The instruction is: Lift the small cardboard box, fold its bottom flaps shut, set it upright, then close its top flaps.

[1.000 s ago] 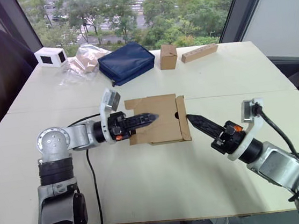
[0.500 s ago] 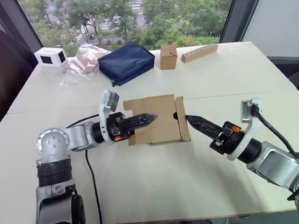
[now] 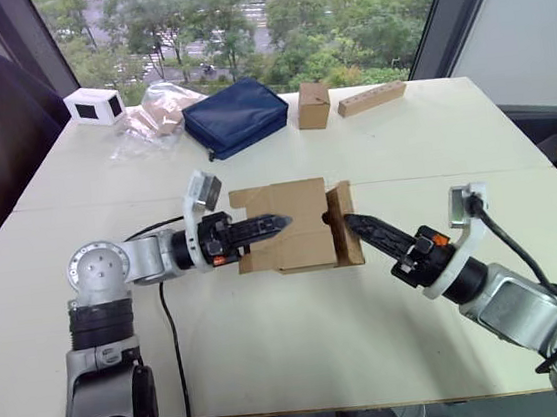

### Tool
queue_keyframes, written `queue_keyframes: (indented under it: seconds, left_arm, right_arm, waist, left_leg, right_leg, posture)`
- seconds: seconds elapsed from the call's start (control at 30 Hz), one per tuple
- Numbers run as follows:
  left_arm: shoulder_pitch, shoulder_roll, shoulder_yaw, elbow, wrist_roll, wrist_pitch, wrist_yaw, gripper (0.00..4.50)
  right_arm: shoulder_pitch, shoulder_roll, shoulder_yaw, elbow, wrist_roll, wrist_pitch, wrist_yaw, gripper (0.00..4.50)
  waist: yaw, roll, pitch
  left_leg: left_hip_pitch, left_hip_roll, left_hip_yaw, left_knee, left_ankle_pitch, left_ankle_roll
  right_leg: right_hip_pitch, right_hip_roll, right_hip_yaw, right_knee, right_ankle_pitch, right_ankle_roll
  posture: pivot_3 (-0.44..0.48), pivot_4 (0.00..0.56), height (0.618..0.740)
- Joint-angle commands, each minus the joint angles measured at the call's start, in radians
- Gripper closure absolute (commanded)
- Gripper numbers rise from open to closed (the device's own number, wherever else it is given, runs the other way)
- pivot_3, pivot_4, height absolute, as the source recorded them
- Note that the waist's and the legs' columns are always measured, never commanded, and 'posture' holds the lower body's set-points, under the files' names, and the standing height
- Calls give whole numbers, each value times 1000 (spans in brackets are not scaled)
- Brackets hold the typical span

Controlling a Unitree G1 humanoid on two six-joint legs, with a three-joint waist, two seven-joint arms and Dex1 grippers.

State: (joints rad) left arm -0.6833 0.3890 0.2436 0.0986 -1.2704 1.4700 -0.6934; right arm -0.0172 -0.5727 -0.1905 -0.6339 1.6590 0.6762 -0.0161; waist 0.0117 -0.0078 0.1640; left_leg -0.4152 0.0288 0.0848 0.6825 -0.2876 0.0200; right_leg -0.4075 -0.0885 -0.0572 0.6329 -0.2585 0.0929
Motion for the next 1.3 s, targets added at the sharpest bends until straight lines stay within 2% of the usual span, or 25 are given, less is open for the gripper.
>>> queue_keyframes:
  seconds: [0.03,0.5,0.6,0.63,0.67,1.1,1.3]
  left_arm:
    - [-9,5,-1,-35,-13,-14,-14,4500]
    - [-8,9,2,-37,-15,-10,-11,4500]
    - [-12,5,0,-36,-15,-11,-10,4500]
    - [-13,4,-1,-36,-14,-12,-10,4500]
    - [-13,4,-1,-37,-14,-13,-10,4500]
    - [-17,2,2,-38,-21,-10,-2,4500]
    - [-14,4,2,-41,-21,-8,0,4500]
  right_arm:
    - [-8,-8,-8,-31,8,-14,3,2765]
    - [2,-5,-33,-31,29,-31,17,2765]
    - [2,-3,-29,-31,22,-30,18,3529]
    - [2,-4,-27,-30,19,-29,17,4032]
    - [1,-8,-23,-29,13,-25,11,4333]
    - [-13,-31,9,-49,-73,-4,32,4333]
    - [-10,-36,-6,-47,-59,-16,41,4333]
  waist:
    - [0,0,0]
    - [0,0,0]
    - [0,0,0]
    - [0,0,0]
    - [0,0,0]
    - [0,0,0]
    - [0,0,0]
  left_leg:
    - [0,0,0,0,0,0]
    - [0,0,0,0,0,0]
    - [0,0,0,0,0,0]
    - [0,0,0,0,0,0]
    - [0,0,0,0,0,0]
    - [0,0,0,0,0,0]
    - [0,0,0,0,0,0]
  right_leg:
    - [0,0,0,0,0,0]
    - [0,0,0,0,0,0]
    - [0,0,0,0,0,0]
    - [0,0,0,0,0,0]
    - [0,0,0,0,0,0]
    - [0,0,0,0,0,0]
    - [0,0,0,0,0,0]
  posture:
    - [0,150,740]
    - [0,150,740]
    - [0,150,740]
    - [0,150,740]
    - [0,150,740]
    - [0,150,740]
    - [0,150,740]
